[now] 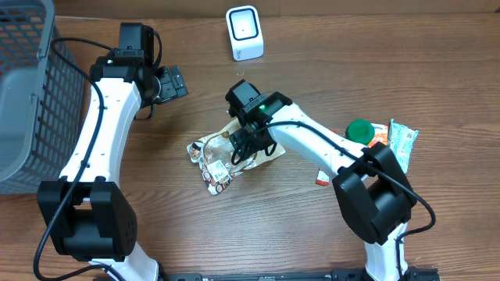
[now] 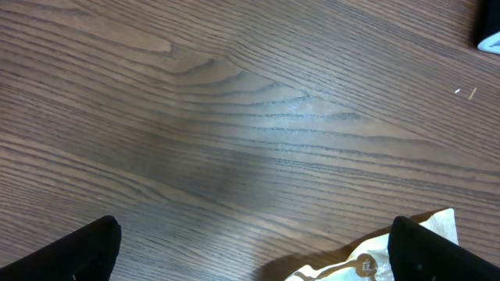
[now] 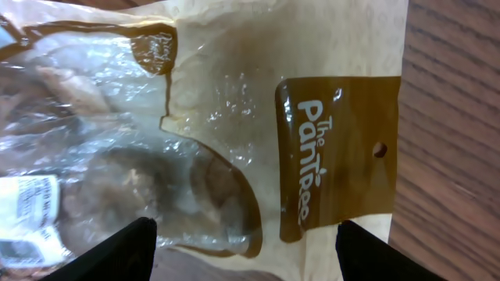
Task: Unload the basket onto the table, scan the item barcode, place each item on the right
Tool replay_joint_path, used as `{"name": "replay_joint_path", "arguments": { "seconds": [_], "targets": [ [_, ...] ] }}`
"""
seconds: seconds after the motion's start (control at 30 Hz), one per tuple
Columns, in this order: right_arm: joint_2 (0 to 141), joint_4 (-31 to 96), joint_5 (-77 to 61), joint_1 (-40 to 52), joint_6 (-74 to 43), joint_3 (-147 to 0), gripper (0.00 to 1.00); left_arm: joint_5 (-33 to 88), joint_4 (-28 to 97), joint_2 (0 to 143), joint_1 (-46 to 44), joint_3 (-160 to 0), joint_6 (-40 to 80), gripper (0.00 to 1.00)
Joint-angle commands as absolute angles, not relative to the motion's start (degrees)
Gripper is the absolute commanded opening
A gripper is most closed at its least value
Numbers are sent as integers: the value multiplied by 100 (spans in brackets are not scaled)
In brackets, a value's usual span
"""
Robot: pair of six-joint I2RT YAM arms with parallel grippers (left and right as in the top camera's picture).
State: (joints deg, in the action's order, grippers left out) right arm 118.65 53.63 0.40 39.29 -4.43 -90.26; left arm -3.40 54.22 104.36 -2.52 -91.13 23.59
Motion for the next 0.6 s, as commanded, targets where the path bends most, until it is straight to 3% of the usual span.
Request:
{"name": "replay_joint_path", "arguments": {
  "seconds": [0.0,0.57],
  "targets": [
    [11972,5258,338,3981,-421,-9002,74,-314,5411,10339,-268,-9207,2399,100],
    [11972,5159,333,4058,-447,-8995,65,-314,5411,10339,-268,-9207,2401,100]
  ]
}}
